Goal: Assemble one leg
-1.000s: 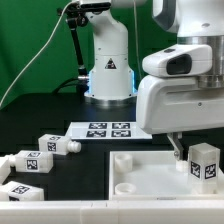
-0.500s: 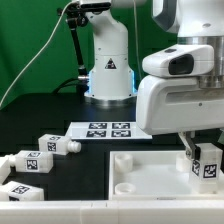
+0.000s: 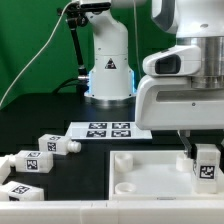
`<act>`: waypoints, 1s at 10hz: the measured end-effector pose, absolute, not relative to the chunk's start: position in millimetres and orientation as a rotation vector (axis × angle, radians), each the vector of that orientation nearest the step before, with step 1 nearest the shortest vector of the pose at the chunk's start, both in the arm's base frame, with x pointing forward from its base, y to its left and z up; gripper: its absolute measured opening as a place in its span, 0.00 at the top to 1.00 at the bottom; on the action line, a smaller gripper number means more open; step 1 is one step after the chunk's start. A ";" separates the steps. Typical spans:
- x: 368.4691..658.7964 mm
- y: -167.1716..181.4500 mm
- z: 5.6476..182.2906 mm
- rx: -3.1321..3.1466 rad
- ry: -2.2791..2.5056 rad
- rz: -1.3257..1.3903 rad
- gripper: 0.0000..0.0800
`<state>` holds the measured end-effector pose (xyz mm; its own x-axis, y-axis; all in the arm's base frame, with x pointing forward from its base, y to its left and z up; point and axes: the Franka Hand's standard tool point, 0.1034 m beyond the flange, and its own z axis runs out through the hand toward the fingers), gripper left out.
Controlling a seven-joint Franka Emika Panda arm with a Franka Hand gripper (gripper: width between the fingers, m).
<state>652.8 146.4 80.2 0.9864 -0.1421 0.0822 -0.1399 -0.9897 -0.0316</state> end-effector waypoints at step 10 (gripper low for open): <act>653.0 139.7 80.4 -2.523 1.675 -0.063 0.51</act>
Offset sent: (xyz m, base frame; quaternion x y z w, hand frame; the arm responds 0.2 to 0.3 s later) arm -0.0140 -0.0015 -0.0067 0.0708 -0.0131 0.4255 0.9021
